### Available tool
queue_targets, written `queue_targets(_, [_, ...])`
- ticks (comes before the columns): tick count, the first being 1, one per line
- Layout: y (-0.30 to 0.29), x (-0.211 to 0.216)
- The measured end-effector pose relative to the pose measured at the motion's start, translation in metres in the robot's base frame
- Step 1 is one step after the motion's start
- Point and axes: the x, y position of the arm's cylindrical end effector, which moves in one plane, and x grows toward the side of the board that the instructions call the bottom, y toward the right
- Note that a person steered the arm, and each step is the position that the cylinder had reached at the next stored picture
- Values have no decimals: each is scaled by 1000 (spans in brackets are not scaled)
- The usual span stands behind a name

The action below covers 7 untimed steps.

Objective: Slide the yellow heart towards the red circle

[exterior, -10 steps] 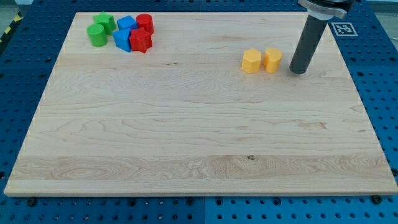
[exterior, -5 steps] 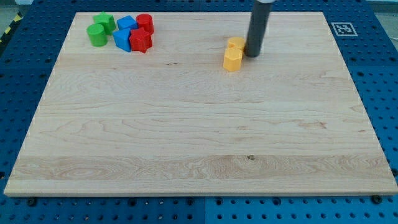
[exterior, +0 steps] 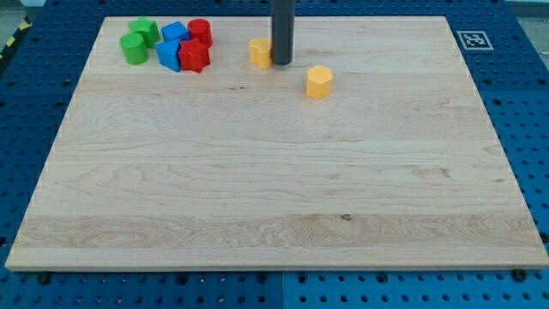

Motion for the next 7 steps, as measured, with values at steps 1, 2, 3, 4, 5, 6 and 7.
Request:
queue_targets(1, [-3, 0])
queue_targets(2, [-6, 0])
queue_targets(3, [-35, 0])
queue_targets(4, [-28, 6])
queue_targets(5, [-20, 30])
queue_targets(6, [-55, 18])
queue_targets(7, [-56, -7])
